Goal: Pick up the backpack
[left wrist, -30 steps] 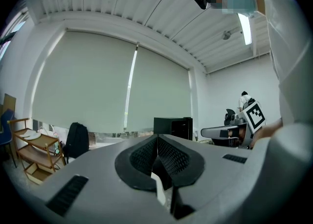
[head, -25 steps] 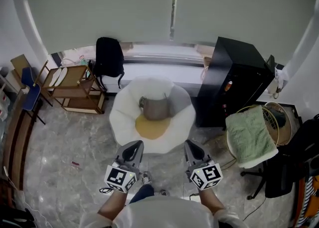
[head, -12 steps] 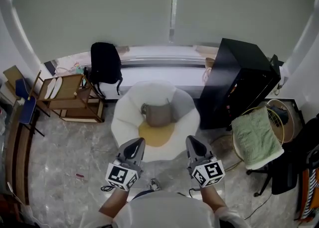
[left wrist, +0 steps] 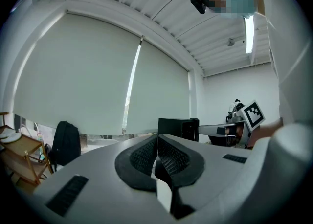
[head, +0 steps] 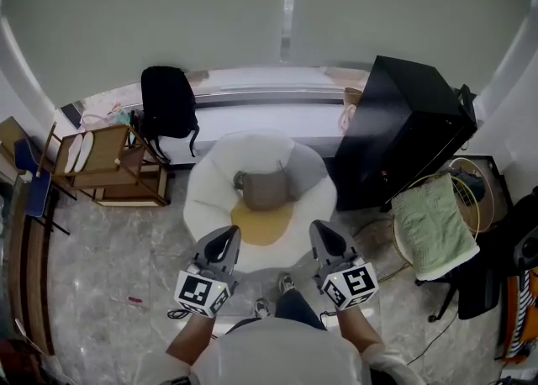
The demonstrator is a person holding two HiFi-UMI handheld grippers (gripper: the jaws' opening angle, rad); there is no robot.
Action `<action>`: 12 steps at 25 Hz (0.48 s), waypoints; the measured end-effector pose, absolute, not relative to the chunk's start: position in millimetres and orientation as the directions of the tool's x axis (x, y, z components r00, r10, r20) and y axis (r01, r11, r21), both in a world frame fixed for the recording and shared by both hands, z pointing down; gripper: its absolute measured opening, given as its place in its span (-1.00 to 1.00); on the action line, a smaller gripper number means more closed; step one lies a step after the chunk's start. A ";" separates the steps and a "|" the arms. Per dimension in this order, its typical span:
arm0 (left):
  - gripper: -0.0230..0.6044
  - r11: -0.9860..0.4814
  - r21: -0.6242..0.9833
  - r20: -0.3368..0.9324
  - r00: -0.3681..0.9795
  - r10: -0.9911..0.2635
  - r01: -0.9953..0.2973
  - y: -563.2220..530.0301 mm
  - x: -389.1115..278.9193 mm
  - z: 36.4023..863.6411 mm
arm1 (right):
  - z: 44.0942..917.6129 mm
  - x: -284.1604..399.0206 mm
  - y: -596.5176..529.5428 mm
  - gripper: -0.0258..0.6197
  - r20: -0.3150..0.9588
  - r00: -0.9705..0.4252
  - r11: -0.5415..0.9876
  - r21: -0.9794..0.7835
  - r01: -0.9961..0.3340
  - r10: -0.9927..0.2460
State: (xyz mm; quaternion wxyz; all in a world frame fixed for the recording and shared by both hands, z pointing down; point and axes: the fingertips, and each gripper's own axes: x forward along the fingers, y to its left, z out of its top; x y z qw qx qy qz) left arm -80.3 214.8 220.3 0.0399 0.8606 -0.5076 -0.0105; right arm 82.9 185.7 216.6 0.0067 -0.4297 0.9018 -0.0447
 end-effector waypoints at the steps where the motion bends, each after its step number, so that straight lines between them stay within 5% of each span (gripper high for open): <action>1: -0.83 -0.481 0.082 0.022 0.484 -0.875 -0.873 208.5 -79.2 221.9 | 216.4 82.8 179.1 -0.83 0.025 -0.634 0.630 -0.084 -0.772 -0.773; 12: -0.83 -0.432 0.060 0.014 0.433 -0.901 -0.900 135.6 -67.5 215.6 | 213.6 90.5 97.8 -0.83 0.023 -0.686 0.683 -0.067 -0.727 -0.728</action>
